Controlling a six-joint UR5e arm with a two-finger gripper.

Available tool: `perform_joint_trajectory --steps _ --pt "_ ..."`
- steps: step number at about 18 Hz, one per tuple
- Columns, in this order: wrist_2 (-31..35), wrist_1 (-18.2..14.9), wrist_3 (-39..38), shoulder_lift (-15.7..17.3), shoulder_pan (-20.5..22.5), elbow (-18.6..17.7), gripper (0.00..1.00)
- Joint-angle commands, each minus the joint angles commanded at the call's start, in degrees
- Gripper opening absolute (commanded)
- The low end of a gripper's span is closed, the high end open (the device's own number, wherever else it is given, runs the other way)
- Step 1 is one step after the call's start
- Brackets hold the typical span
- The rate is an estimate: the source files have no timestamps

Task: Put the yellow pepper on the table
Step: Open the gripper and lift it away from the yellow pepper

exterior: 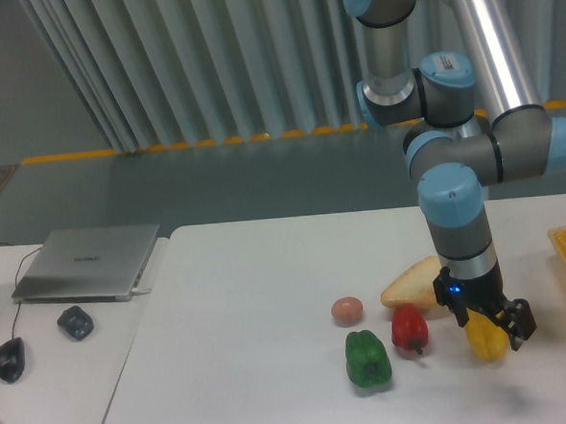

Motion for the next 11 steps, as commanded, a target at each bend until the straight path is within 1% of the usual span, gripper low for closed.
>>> perform_joint_trajectory --steps 4,6,11 --pt "0.53 -0.53 12.12 2.55 2.1 -0.17 1.0" --pt "0.35 -1.31 16.44 3.6 3.86 -0.18 1.0" --pt "-0.7 -2.55 18.75 4.83 6.76 -0.26 1.0"
